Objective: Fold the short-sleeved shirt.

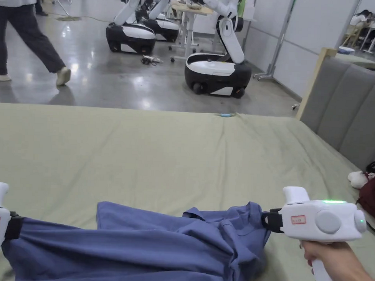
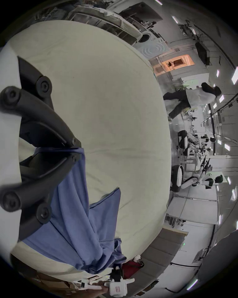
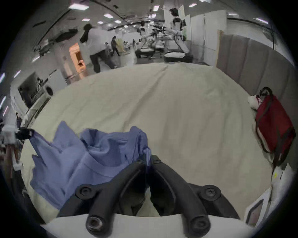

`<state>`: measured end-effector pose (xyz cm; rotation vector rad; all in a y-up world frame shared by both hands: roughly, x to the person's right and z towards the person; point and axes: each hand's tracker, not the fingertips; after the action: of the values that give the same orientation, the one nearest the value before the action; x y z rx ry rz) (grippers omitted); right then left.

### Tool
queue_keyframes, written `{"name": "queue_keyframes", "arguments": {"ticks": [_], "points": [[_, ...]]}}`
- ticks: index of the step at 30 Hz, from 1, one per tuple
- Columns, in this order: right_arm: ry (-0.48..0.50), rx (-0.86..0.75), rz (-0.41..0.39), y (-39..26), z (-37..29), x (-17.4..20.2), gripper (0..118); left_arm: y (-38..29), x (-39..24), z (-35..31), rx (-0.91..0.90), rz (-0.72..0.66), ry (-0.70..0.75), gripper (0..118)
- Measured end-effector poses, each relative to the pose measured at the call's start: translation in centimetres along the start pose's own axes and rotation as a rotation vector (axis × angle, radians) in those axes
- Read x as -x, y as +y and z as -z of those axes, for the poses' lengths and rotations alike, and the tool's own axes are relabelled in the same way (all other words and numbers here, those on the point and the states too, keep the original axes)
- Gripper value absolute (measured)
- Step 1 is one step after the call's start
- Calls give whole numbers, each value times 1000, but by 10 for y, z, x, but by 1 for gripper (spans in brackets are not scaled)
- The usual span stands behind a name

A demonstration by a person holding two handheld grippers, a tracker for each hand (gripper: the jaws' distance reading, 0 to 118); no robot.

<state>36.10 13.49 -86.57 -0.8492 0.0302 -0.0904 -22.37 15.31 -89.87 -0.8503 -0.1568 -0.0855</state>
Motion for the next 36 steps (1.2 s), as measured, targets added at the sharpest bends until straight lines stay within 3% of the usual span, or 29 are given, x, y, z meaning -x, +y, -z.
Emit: {"name": "queue_keyframes", "arguments": {"ticks": [4, 6, 12, 15, 21, 26, 31, 36], "points": [[-19, -60, 10, 24, -53, 8, 7, 15, 11, -33, -67, -14, 49, 0], [30, -104, 50, 43, -92, 14, 7, 32, 23, -63, -122, -40, 60, 0], [60, -305, 89, 108, -209, 30, 7, 92, 61, -164, -283, -34, 128, 0], [10, -415, 50, 148, -254, 42, 7, 125, 77, -211, -387, -61, 144, 0], [-105, -615, 62, 223, -327, 55, 7, 190, 106, -280, -559, -112, 220, 0], [-161, -664, 60, 273, -345, 68, 7, 240, 120, -300, -616, -123, 267, 0], [-144, -685, 71, 297, -330, 74, 7, 266, 127, -289, -639, -121, 290, 0], [-141, -640, 91, 268, -278, 76, 7, 245, 127, -239, -597, -120, 295, 0]]}}
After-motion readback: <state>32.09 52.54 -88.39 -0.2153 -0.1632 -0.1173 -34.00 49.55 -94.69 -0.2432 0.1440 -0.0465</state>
